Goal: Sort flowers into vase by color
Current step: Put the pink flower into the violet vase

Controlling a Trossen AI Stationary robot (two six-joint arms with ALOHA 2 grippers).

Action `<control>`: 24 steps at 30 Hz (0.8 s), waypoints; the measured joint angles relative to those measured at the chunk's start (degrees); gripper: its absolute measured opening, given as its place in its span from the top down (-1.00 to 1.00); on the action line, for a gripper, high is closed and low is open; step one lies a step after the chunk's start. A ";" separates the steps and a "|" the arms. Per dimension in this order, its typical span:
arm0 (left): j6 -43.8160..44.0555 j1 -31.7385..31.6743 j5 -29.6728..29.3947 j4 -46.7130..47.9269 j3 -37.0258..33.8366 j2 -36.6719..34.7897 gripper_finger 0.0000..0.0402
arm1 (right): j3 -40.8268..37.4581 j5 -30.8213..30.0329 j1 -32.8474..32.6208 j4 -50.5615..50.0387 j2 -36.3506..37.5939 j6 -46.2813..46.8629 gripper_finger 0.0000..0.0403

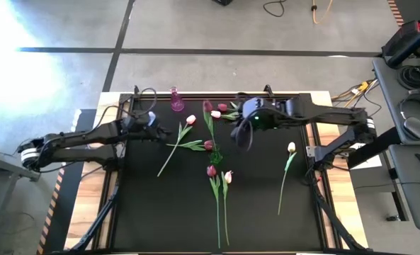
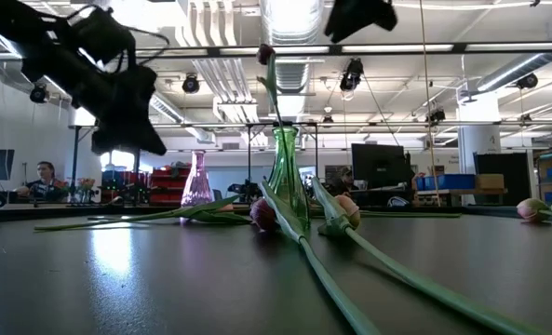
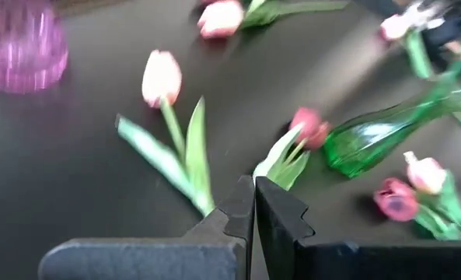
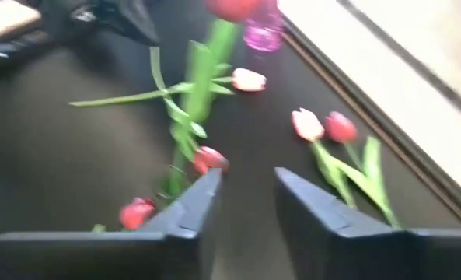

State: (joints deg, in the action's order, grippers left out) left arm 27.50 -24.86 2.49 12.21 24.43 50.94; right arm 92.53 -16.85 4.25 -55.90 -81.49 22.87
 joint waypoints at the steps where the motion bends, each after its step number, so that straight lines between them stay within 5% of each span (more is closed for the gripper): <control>1: 1.35 0.00 0.34 0.05 0.00 1.43 0.98 | 0.00 -0.73 0.00 -1.46 0.73 0.06 0.63; 5: 4.94 0.02 1.44 -0.79 -0.02 7.67 0.85 | -0.02 -1.66 0.32 -5.31 3.22 0.05 0.91; 16: 3.87 -0.02 -0.57 -3.56 5.33 21.64 0.19 | -0.04 -6.72 1.03 -6.01 6.92 0.10 0.91; 24: 2.77 -1.49 -6.34 -0.35 14.38 37.28 0.19 | -0.20 -7.79 1.03 -6.17 6.46 0.10 0.91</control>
State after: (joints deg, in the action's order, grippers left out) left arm 30.28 -26.36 -3.86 11.87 38.81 88.22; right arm 92.33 -24.64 5.28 -62.06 -75.02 22.96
